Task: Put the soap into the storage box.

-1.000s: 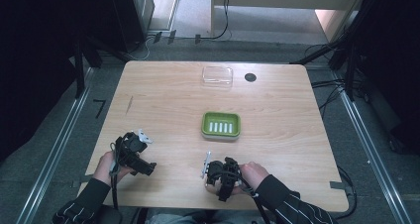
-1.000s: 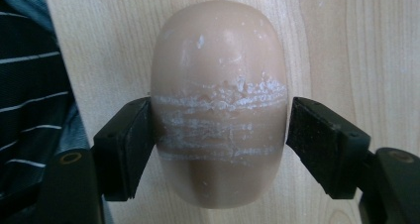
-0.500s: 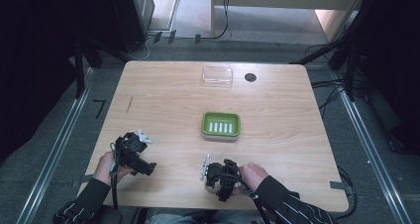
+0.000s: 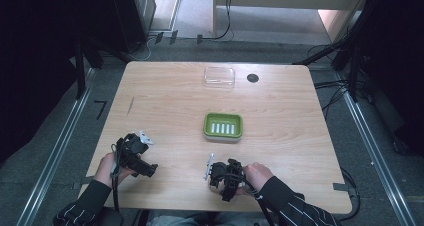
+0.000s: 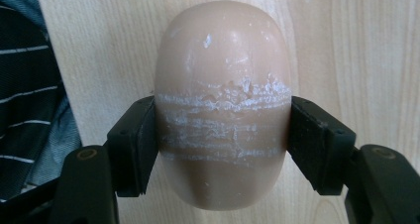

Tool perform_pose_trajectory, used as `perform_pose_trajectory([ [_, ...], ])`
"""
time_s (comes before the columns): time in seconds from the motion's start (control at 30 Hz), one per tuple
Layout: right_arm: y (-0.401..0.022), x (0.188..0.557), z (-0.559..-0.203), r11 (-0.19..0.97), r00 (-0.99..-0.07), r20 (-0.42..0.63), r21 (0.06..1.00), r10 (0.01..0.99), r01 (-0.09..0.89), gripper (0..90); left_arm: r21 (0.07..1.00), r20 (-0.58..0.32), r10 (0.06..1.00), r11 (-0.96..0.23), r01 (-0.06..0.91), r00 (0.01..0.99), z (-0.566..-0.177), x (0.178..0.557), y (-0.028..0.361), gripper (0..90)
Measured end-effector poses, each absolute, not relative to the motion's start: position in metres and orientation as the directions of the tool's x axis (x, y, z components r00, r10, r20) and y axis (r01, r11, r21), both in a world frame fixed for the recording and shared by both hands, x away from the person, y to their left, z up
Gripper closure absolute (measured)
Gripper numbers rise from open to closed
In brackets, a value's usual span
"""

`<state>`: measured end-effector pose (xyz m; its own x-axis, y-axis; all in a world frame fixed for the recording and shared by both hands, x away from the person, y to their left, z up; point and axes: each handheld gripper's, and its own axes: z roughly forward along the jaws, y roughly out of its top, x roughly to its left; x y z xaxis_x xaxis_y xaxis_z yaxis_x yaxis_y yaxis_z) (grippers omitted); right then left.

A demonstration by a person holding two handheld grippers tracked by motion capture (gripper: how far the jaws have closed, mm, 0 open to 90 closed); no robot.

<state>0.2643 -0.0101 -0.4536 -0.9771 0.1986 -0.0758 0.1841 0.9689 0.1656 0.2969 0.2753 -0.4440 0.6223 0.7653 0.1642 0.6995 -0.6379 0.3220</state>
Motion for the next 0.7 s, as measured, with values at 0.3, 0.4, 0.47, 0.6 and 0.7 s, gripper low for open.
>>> perform_pose_trajectory([
  [0.3, -0.018, 0.271, -0.451, 0.965, -0.972, -0.088, 0.169, 0.218, 0.201, 34.3, 0.325, 0.165, 0.766, -0.637, 0.699, 0.621, -0.444, 0.297, 0.275, 0.5],
  [0.4, -0.020, 0.273, -0.449, 0.964, -0.971, -0.092, 0.174, 0.221, 0.203, 34.3, 0.325, 0.166, 0.766, -0.637, 0.699, 0.621, -0.444, 0.297, 0.275, 0.5],
  [0.47, -0.022, 0.274, -0.449, 0.962, -0.969, -0.093, 0.174, 0.229, 0.211, 34.3, 0.325, 0.165, 0.766, -0.637, 0.699, 0.621, -0.444, 0.297, 0.275, 0.5],
  [0.6, -0.025, 0.276, -0.448, 0.960, -0.966, -0.097, 0.172, 0.239, 0.220, 34.3, 0.324, 0.165, 0.766, -0.638, 0.699, 0.622, -0.444, 0.297, 0.276, 0.6],
  [0.7, -0.028, 0.278, -0.447, 0.958, -0.964, -0.100, 0.173, 0.247, 0.228, 34.3, 0.322, 0.162, 0.766, -0.637, 0.700, 0.622, -0.444, 0.297, 0.276, 0.5],
])
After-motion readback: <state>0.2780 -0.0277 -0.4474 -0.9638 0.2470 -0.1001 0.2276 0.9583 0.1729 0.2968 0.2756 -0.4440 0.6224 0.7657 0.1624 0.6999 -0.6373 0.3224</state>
